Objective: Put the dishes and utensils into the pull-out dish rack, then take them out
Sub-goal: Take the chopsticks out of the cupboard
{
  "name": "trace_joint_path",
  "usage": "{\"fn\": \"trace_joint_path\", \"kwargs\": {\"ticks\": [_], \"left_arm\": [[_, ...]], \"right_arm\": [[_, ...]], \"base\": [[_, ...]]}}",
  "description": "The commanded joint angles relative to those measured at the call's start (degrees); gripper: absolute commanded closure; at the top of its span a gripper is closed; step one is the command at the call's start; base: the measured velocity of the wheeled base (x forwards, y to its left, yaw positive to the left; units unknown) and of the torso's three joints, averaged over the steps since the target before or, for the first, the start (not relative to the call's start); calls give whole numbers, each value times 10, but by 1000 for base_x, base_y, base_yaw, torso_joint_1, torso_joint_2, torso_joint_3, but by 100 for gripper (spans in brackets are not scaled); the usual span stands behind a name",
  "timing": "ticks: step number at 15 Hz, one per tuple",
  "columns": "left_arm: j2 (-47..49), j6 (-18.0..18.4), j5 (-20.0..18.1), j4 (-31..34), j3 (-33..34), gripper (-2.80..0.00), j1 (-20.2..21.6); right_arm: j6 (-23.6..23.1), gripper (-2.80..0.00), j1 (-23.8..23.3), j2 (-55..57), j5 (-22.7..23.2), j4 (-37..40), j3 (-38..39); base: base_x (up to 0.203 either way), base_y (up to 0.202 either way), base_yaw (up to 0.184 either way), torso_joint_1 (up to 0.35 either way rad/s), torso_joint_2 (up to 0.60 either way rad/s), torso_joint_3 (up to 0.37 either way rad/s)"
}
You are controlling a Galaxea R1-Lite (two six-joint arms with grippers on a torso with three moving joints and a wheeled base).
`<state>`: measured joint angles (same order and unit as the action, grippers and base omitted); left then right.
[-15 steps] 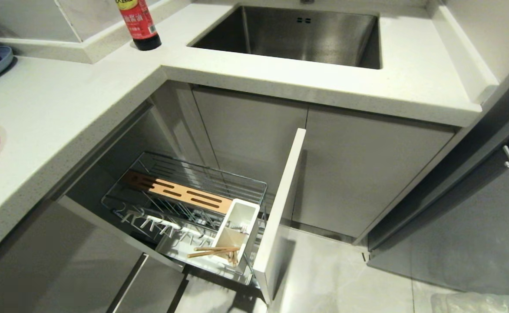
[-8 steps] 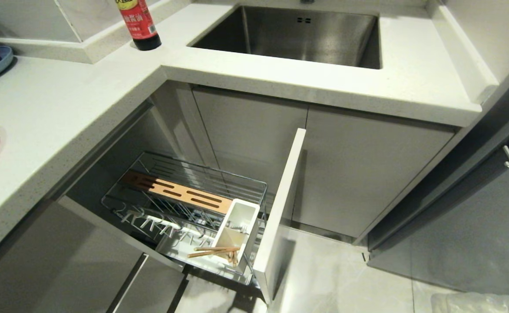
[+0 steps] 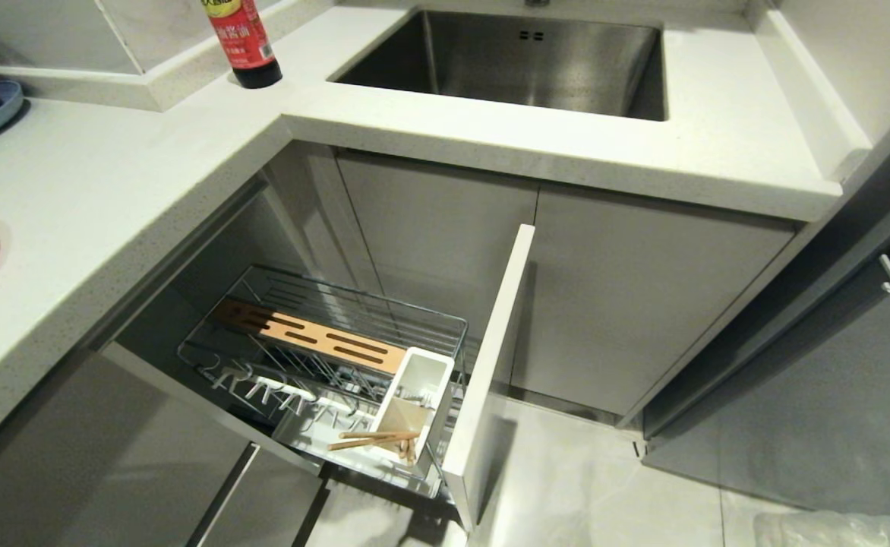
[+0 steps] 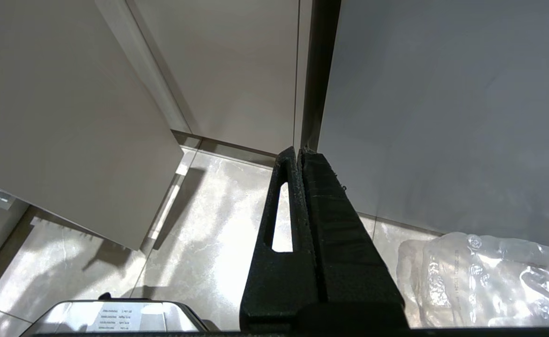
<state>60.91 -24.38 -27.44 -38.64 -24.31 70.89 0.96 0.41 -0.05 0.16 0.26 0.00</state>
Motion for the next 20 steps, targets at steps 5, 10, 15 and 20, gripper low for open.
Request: {"fn": "trace_joint_path", "kwargs": {"ticks": [5,10,15,20], "left_arm": [[10,-17,-2,-15,2,0,0],[9,-17,-14,-13,0,-280,0],[-1,-18,-13,-10,-17,-280,0],[-30,-55,-6,8,-100,0,0]], "right_arm": [[0,0,0,0,0,0,0],[0,0,0,0,0,0,-1],[0,0,0,0,0,0,0],[0,0,0,0,0,0,0]], "base": [[0,0,0,0,0,0],[0,0,0,0,0,0],[0,0,0,0,0,0],[0,0,0,0,0,0]]}}
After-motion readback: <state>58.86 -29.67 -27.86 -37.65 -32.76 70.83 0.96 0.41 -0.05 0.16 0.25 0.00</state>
